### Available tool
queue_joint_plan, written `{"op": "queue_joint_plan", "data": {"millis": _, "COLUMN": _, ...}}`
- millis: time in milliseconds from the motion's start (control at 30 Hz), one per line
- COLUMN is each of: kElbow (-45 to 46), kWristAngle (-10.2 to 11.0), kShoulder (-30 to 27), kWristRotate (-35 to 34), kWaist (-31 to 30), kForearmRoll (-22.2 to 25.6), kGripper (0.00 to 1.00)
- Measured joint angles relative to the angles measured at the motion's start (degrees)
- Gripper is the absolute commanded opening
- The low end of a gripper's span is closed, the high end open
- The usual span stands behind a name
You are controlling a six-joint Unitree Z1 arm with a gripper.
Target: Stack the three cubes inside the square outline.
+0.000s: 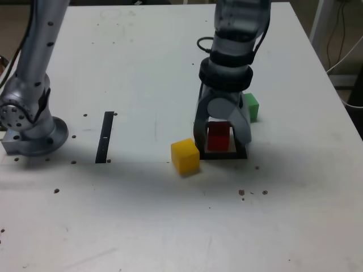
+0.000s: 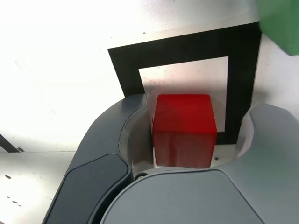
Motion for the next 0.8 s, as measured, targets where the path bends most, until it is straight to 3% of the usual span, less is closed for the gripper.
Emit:
{"op": "queue_joint_plan", "data": {"millis": 500, "kElbow": 1.5, "kWristAngle": 3.6, "kShoulder": -7.0, "kWristRotate": -1.1, "kWaist": 0.0, "kForearmRoll": 4.1, "kGripper": 0.99}}
{"op": "queue_joint_plan", "data": {"millis": 800, "kElbow": 5.7, "kWristAngle": 3.8, "kShoulder": -11.5, "kWristRotate": -1.7, "kWaist": -0.9, "kForearmRoll": 5.2, "kGripper": 0.99}}
